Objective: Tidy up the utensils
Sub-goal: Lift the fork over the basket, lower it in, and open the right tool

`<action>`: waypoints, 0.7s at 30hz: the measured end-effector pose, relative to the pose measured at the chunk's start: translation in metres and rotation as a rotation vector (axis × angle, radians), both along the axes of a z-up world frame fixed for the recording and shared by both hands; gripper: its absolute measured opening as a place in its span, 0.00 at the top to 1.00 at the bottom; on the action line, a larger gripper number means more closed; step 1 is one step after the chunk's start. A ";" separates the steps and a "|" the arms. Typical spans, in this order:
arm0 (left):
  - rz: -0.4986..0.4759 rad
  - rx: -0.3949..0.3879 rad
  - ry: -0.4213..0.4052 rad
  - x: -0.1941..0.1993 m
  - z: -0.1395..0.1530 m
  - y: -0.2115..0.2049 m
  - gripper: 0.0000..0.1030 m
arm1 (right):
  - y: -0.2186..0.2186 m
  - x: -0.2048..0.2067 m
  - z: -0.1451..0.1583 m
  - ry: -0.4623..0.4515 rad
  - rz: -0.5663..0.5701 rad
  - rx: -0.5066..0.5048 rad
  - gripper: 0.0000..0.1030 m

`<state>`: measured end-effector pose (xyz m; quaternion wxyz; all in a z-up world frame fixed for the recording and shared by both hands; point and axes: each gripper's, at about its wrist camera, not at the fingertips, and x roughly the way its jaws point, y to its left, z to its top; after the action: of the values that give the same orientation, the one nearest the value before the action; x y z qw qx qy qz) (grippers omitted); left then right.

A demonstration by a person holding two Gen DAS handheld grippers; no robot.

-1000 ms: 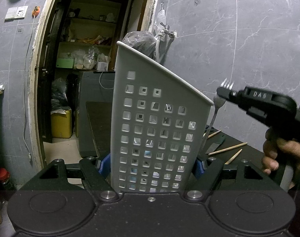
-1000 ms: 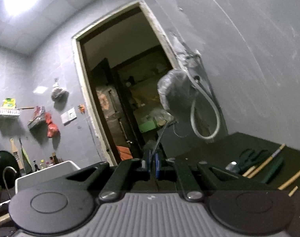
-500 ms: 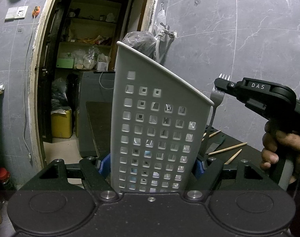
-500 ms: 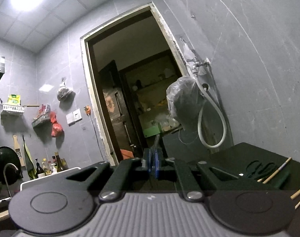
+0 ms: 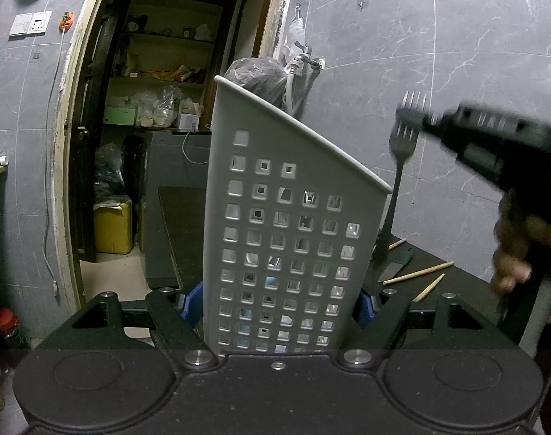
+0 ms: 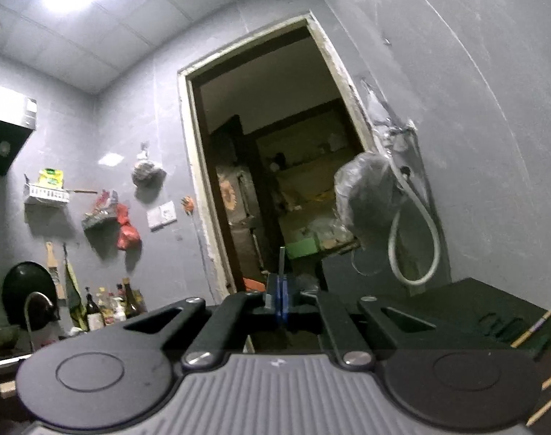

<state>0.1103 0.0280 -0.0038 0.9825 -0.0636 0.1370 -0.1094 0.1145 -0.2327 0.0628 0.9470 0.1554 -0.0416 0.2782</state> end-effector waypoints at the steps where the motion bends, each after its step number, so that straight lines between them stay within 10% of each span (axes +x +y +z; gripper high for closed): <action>1: 0.000 0.000 0.000 0.000 0.000 0.000 0.24 | 0.001 -0.003 0.006 -0.023 0.008 0.003 0.99; 11: 0.000 0.001 0.000 0.000 0.000 0.001 0.24 | 0.009 -0.045 0.068 -0.317 0.254 0.140 0.98; 21: 0.000 0.001 0.000 0.000 0.000 0.000 0.24 | 0.043 -0.021 0.060 -0.242 0.405 0.119 0.98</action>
<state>0.1104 0.0284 -0.0039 0.9825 -0.0634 0.1371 -0.1093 0.0931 -0.1893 0.1232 0.8491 0.1817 -0.1390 0.4761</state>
